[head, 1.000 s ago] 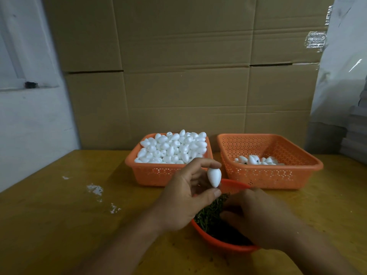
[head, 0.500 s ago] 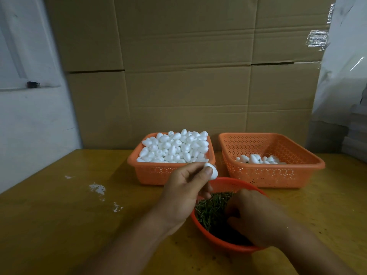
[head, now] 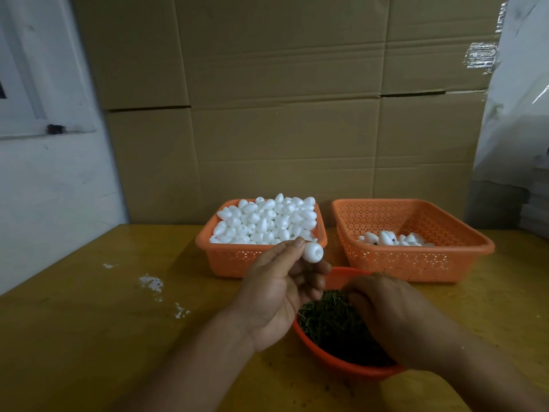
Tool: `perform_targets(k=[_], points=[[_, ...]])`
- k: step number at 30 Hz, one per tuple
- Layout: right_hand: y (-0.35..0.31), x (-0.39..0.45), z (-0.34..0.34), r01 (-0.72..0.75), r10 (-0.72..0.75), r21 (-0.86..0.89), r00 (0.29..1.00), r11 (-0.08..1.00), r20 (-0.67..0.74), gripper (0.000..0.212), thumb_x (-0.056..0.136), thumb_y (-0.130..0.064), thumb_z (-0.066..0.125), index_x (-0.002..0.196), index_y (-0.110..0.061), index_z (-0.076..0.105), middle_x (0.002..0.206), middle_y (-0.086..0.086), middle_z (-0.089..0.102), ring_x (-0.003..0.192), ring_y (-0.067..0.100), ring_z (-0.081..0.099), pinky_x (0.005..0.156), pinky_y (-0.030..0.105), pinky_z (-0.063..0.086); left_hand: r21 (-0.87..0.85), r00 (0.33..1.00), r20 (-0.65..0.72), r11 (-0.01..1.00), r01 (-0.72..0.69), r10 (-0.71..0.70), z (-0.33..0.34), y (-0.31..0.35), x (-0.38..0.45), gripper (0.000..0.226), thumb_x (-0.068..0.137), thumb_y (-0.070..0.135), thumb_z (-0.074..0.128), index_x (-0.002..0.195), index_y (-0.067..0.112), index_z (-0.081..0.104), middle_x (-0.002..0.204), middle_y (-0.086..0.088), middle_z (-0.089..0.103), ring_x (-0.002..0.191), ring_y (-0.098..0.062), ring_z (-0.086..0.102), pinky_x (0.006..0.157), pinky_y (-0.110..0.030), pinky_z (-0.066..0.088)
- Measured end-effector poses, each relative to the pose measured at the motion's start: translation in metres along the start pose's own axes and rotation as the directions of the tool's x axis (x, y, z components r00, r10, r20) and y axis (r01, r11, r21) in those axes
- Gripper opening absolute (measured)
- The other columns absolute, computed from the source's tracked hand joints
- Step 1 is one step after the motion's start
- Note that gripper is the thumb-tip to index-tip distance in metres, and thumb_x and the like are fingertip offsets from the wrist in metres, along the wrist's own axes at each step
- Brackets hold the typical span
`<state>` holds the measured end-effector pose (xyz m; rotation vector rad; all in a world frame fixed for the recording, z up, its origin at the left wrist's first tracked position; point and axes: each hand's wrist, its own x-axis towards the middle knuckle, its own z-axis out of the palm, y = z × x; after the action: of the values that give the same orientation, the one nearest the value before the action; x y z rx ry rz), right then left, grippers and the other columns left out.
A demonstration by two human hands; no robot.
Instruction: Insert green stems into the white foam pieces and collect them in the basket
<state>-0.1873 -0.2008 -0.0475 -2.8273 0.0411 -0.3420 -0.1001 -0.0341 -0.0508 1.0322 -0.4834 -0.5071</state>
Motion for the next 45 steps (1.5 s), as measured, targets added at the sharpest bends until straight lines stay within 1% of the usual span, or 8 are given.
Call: perform_targets(k=[6,11,18,22,31,37,40,45], points=[[-0.001,-0.006,-0.004,0.071,-0.064,0.075,0.994,0.995,-0.092,0.024,0.103,-0.029,0.048,0.09,-0.023,0.067,0.08,-0.001,0.064,0.073,0.015,0.058,0.073,0.041,0.047,-0.055,0.998,-0.005,0.996,0.07,-0.07,-0.001,0.0,0.0,0.023,0.094,0.032,0.059,0.097,0.01,0.065,0.08,-0.012,0.068,0.062,-0.016,0.061,0.052,-0.025,0.049],[0.0,-0.01,-0.011,0.123,-0.097,0.163,0.982,0.979,-0.159,0.018,0.097,-0.028,0.058,0.107,-0.032,0.072,0.089,-0.009,0.063,0.081,0.01,0.06,0.074,0.035,0.05,-0.073,0.996,-0.004,0.993,0.092,-0.092,-0.001,0.0,0.0,0.023,0.094,0.031,0.06,0.096,0.01,0.066,0.078,-0.012,0.067,0.06,-0.016,0.06,0.051,-0.024,0.048],[-0.003,-0.01,-0.011,0.146,-0.033,0.337,0.947,0.93,-0.32,0.019,0.088,-0.041,0.056,0.081,-0.035,0.072,0.063,-0.001,0.065,0.051,0.012,0.057,0.048,0.031,0.043,-0.072,0.993,0.0,0.99,0.118,-0.118,-0.002,0.001,-0.001,0.024,0.094,0.034,0.06,0.097,0.01,0.065,0.077,-0.011,0.065,0.058,-0.015,0.058,0.049,-0.023,0.047],[-0.005,-0.01,-0.012,0.132,0.03,0.496,0.952,0.858,-0.304,0.019,0.087,-0.024,0.07,0.089,-0.042,0.074,0.076,-0.018,0.073,0.059,0.008,0.068,0.055,0.026,0.057,-0.07,0.992,0.005,0.989,0.127,-0.127,-0.003,0.001,-0.001,0.025,0.094,0.034,0.06,0.095,0.01,0.066,0.076,-0.01,0.065,0.057,-0.015,0.058,0.049,-0.023,0.046],[-0.01,-0.009,-0.009,0.206,0.049,0.609,0.926,0.766,-0.375,0.024,0.085,-0.003,0.073,0.083,-0.027,0.074,0.082,-0.009,0.076,0.071,0.008,0.072,0.067,0.031,0.059,-0.06,0.99,0.007,0.988,0.144,-0.144,-0.001,0.0,-0.002,0.025,0.093,0.036,0.061,0.089,0.012,0.067,0.072,-0.009,0.065,0.055,-0.014,0.057,0.047,-0.022,0.044],[-0.02,-0.01,-0.008,0.354,0.088,0.739,0.87,0.573,-0.485,0.022,0.072,-0.034,0.07,0.09,-0.026,0.08,0.086,0.0,0.072,0.086,0.009,0.067,0.077,0.023,0.055,-0.03,0.989,0.027,0.989,0.146,-0.146,0.0,-0.001,-0.003,0.026,0.088,0.039,0.064,0.086,0.015,0.072,0.072,-0.008,0.064,0.054,-0.013,0.056,0.046,-0.021,0.043],[-0.023,-0.01,-0.006,0.34,0.169,0.811,0.87,0.475,-0.464,0.018,0.072,-0.025,0.07,0.087,-0.022,0.08,0.071,-0.001,0.074,0.066,0.003,0.066,0.069,0.016,0.054,-0.016,0.989,0.029,0.989,0.145,-0.144,0.001,-0.001,-0.004,0.026,0.085,0.042,0.065,0.081,0.017,0.073,0.071,-0.007,0.064,0.054,-0.013,0.056,0.046,-0.021,0.042],[-0.021,-0.009,-0.001,0.265,0.153,0.889,0.928,0.373,-0.34,0.018,0.086,0.002,0.065,0.091,-0.01,0.077,0.078,0.012,0.077,0.063,0.02,0.07,0.063,0.026,0.06,0.006,0.989,0.038,0.99,0.141,-0.141,0.001,-0.003,-0.004,0.027,0.083,0.045,0.067,0.077,0.02,0.076,0.068,-0.005,0.064,0.052,-0.011,0.056,0.045,-0.02,0.041]])
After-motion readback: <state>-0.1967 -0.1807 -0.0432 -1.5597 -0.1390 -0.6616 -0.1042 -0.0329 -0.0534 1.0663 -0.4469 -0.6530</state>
